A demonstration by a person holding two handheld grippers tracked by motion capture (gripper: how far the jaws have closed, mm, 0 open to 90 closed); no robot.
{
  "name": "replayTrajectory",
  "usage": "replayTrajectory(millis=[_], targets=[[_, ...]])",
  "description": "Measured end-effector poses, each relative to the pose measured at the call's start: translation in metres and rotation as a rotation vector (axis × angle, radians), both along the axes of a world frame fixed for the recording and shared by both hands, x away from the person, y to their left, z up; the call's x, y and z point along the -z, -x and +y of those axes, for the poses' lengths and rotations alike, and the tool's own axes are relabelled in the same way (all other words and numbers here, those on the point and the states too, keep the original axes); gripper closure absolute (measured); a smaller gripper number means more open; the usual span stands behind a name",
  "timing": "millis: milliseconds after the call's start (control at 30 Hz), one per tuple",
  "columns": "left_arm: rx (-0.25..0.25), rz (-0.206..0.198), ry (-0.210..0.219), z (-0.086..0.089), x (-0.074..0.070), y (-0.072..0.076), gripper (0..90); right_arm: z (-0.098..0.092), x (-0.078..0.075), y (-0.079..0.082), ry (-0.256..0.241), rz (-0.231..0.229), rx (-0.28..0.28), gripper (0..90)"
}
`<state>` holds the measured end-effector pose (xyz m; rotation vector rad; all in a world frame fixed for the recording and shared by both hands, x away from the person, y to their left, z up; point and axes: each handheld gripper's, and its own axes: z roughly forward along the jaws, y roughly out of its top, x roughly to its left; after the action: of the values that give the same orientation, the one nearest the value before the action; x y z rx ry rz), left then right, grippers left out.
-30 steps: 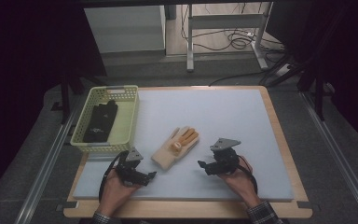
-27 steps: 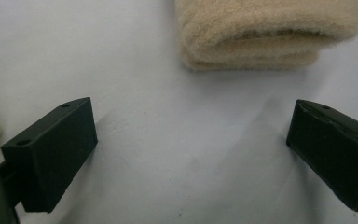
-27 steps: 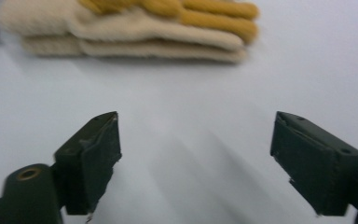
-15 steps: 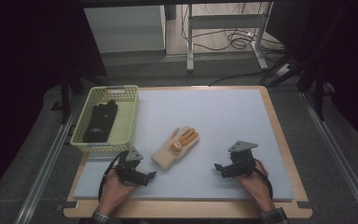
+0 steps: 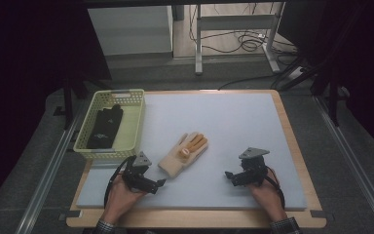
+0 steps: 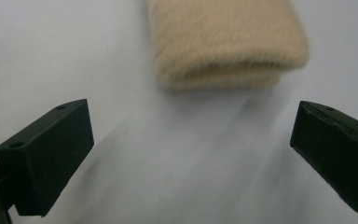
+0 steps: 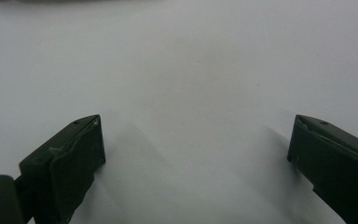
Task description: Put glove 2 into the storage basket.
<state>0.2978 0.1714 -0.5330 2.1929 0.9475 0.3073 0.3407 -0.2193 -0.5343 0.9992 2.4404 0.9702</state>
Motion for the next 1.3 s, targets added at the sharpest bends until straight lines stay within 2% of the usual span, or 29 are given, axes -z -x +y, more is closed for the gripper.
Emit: replayTrajectory(millis=[167,400,633,733,900,1100,1300], targets=[[0.015,-0.013,0.013,-0.016,-0.015,-0.010,0.0,0.000,0.000,0.000,0.001,-0.002,0.000,3.4],[0.024,0.008,-0.023,-0.044,-0.025,-0.034,0.0,0.000,0.000,0.000,-0.001,-0.002,0.000,3.4],[0.030,0.023,-0.050,-0.067,-0.023,-0.057,0.0,0.000,0.000,0.000,-0.001,-0.002,0.001,3.4],[0.035,0.034,-0.078,-0.076,-0.018,-0.066,0.0,0.000,0.000,0.000,-0.002,-0.002,0.000,3.4],[0.032,0.070,-0.092,-0.086,-0.006,-0.078,0.0,0.000,0.000,0.000,0.000,-0.003,0.000,3.4],[0.043,0.086,-0.123,-0.091,0.001,-0.081,0.0,0.000,0.000,0.000,0.000,-0.003,0.000,3.4],[0.055,0.089,-0.129,-0.093,-0.004,-0.076,16.1,0.000,0.000,0.000,0.001,-0.003,0.000,3.4]])
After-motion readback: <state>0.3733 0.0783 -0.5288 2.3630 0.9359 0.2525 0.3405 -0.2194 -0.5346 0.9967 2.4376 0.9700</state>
